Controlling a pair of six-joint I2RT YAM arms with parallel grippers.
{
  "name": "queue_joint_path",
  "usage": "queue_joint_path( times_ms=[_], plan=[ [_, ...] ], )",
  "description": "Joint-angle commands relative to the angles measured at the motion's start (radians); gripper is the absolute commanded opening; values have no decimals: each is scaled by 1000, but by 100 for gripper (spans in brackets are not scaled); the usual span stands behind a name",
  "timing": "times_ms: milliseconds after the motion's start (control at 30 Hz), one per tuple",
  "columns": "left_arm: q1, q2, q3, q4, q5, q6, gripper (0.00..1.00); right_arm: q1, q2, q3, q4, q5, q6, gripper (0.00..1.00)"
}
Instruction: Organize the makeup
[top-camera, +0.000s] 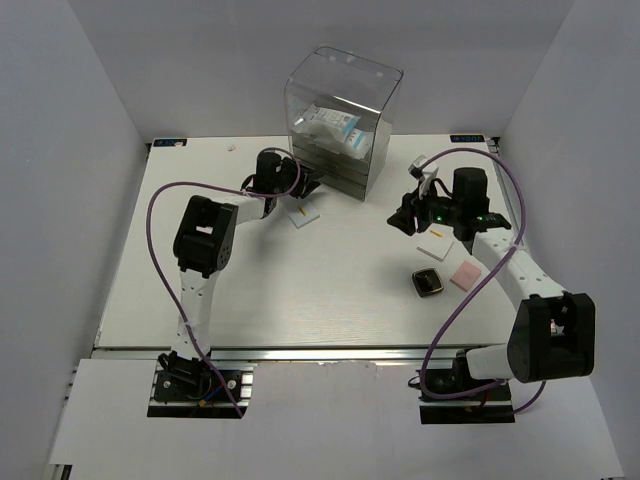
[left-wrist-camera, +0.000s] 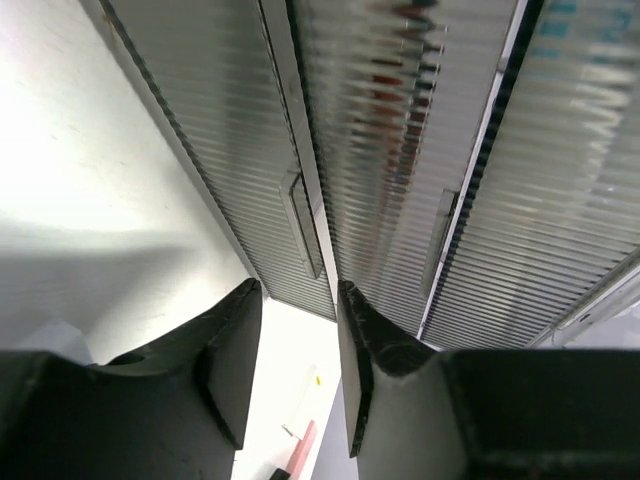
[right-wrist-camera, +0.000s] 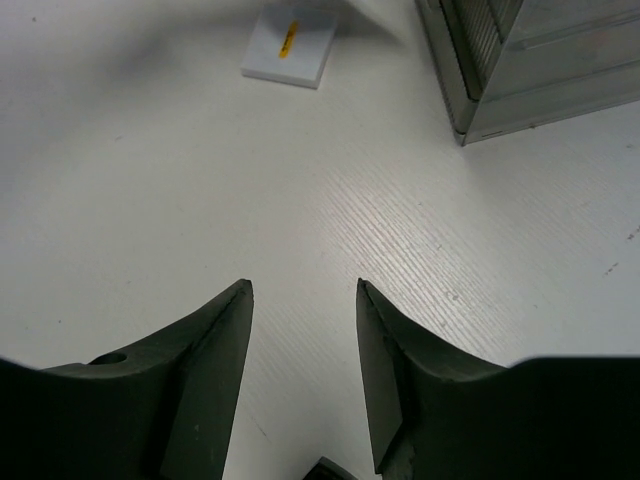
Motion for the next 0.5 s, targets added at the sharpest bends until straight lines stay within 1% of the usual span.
queue_joint_path(
  times_ms=[0, 167, 267, 467],
  plan=[
    [15, -68, -5, 17, 18, 9, 47, 4, 12, 0, -28, -54, -35, 52],
    [17, -41, 19, 29, 21, -13, 47, 14, 10, -12, -29, -57, -33, 52],
    [21, -39, 15, 34, 24, -10, 47, 25, 10, -15, -47, -74, -59, 53],
    [31, -27, 13, 54, 35, -25, 46, 73, 21, -15, -67, -87, -79, 54]
  ],
)
